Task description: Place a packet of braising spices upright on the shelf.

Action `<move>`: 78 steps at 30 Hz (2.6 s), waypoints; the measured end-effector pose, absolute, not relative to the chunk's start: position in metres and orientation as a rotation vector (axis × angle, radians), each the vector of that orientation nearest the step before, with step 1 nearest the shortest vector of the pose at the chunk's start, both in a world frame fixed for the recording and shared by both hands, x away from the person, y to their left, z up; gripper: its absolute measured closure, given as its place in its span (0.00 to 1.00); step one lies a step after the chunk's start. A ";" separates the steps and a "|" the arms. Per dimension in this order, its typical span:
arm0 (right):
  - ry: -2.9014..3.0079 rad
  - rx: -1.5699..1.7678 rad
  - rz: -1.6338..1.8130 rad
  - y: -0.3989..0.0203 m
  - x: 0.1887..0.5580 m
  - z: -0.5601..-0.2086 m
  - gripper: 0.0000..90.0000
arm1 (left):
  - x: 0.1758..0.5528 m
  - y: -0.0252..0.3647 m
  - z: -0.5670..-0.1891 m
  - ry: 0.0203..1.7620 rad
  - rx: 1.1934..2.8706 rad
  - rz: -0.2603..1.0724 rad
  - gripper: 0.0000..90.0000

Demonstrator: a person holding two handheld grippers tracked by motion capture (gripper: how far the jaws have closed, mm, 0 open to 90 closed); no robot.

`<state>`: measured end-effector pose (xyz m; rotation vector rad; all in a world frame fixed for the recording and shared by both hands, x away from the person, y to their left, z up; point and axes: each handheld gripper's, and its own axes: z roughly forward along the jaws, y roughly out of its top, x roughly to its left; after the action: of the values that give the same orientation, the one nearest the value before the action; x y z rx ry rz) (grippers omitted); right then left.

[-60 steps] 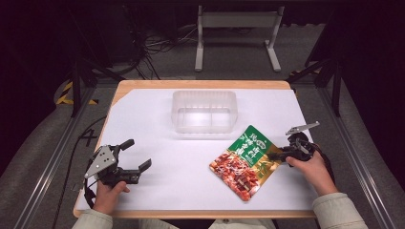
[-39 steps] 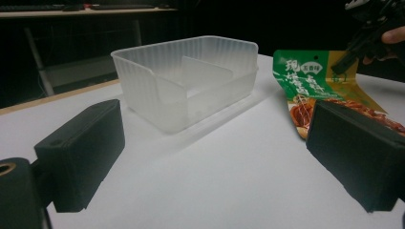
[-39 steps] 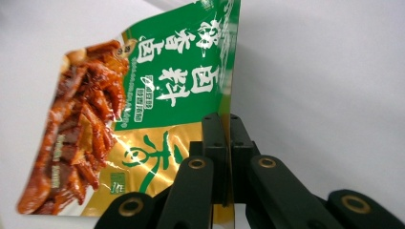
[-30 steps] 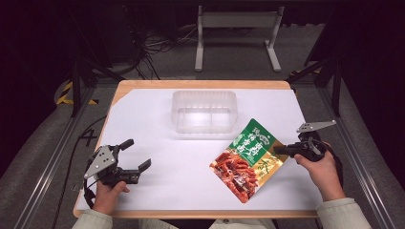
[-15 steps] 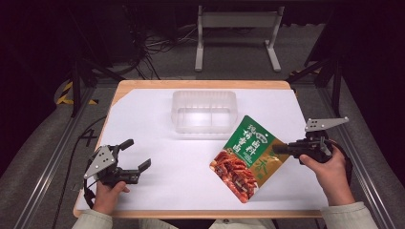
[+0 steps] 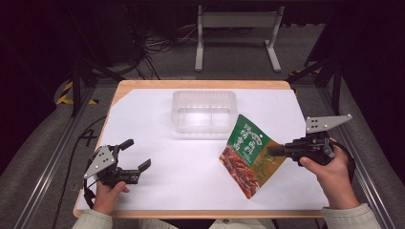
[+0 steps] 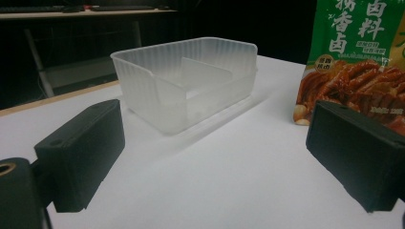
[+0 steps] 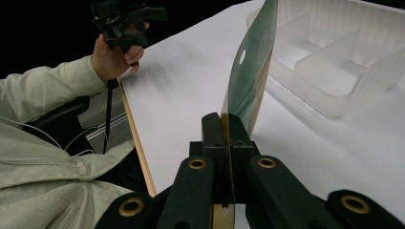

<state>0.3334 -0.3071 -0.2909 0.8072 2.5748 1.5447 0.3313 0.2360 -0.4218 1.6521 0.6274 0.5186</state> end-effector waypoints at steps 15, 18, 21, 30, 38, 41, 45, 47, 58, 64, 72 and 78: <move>2.513 0.813 1.555 -0.312 0.344 -0.268 1.00 | 0.332 0.236 -0.422 0.628 1.652 0.519 0.07; 2.501 0.820 1.573 -0.314 0.347 -0.262 1.00 | 0.332 0.236 -0.422 0.628 1.651 0.519 0.07; 2.495 0.821 1.586 -0.314 0.349 -0.257 1.00 | 0.332 0.236 -0.422 0.628 1.651 0.520 0.07; 2.486 0.804 1.616 -0.310 0.356 -0.241 1.00 | 0.331 0.236 -0.422 0.629 1.648 0.518 0.07; 2.476 0.797 1.661 -0.307 0.365 -0.230 1.00 | 0.330 0.237 -0.422 0.630 1.649 0.519 0.07; 2.476 0.787 1.676 -0.305 0.368 -0.227 1.00 | 0.330 0.238 -0.422 0.632 1.647 0.521 0.07; 2.476 0.779 1.675 -0.302 0.373 -0.222 1.00 | 0.328 0.240 -0.422 0.637 1.646 0.523 0.07; 2.478 0.771 1.675 -0.299 0.376 -0.220 1.00 | 0.327 0.240 -0.422 0.640 1.642 0.527 0.07; 2.488 0.747 1.680 -0.274 0.401 -0.208 1.00 | 0.324 0.244 -0.423 0.652 1.635 0.534 0.06; 2.488 0.725 1.686 -0.258 0.415 -0.199 1.00 | 0.325 0.243 -0.423 0.652 1.634 0.541 0.05; 2.490 0.711 1.670 -0.236 0.432 -0.192 1.00 | 0.327 0.241 -0.424 0.655 1.634 0.536 0.05; 2.485 0.713 1.663 -0.222 0.444 -0.188 1.00 | 0.329 0.241 -0.424 0.656 1.639 0.547 0.05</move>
<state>0.4437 -0.2221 -0.1883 0.7126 2.4850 1.6628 0.3288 0.2410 -0.4243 1.6387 0.6559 0.5471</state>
